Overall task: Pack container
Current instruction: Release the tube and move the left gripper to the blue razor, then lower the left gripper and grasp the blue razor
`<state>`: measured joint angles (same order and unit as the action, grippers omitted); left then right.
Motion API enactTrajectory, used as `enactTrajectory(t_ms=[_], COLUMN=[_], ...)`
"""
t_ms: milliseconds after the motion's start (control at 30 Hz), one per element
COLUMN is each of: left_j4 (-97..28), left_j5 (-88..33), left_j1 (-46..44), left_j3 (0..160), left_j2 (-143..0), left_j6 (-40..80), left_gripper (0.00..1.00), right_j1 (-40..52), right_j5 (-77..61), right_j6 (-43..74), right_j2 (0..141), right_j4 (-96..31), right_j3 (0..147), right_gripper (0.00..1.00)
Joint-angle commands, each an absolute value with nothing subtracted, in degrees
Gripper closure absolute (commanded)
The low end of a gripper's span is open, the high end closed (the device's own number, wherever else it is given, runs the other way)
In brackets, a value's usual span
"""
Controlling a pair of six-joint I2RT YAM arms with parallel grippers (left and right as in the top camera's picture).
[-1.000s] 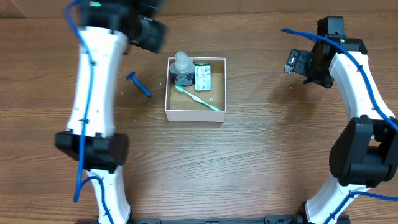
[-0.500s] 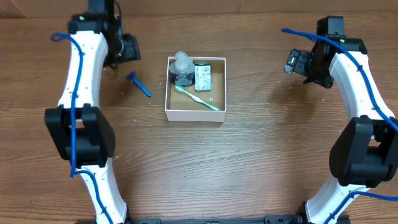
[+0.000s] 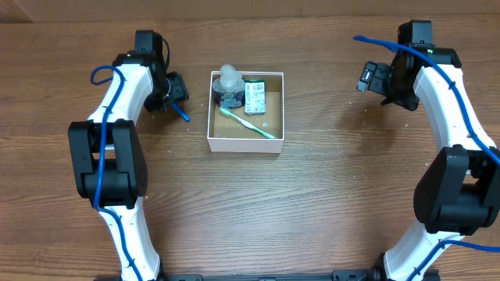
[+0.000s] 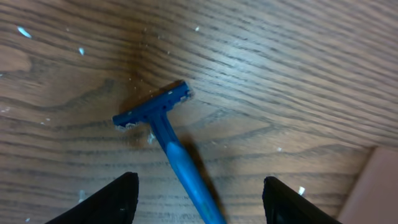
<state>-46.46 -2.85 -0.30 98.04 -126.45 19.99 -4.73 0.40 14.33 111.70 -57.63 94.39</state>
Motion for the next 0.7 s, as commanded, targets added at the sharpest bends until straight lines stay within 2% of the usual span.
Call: enactTrajectory(t_ms=[0, 133, 200, 267, 467, 567, 667], left_j4=[-44.05, -41.25, -40.23, -40.21, -40.71, -42.13, -44.62], left_j5=[-0.64, -0.62, -0.64, -0.64, -0.62, -0.34, 0.93], left_j1=[-0.58, -0.78, -0.8, -0.8, -0.8, -0.8, -0.78], left_j3=[95.09, 92.71, 91.92, 91.85, 91.85, 91.85, 91.85], left_j2=[-127.04, -127.42, -127.44, -127.52, -127.57, -127.57, -127.57], left_j6=[22.17, 22.37, 22.48, 22.79, 22.74, 22.72, 21.54], left_gripper=[0.35, 0.36, 0.41, 0.53, 0.65, 0.75, 0.92], right_j1=[-4.54, -4.54, -4.54, -4.54, -4.54, -4.54, -4.54], right_j5=[0.75, 0.75, 0.75, 0.75, 0.75, 0.75, 0.75], right_j6=[14.11, 14.11, 14.11, 14.11, 14.11, 14.11, 14.11], right_j2=[110.06, 110.06, 110.06, 110.06, 110.06, 110.06, 110.06], right_j4=[-57.3, -57.3, -57.3, -57.3, -57.3, -57.3, -57.3], right_j3=[95.33, 95.33, 95.33, 95.33, 95.33, 95.33, 95.33], right_gripper=[0.0, 0.0, 0.0, 0.0, 0.0, 0.0, 0.0])
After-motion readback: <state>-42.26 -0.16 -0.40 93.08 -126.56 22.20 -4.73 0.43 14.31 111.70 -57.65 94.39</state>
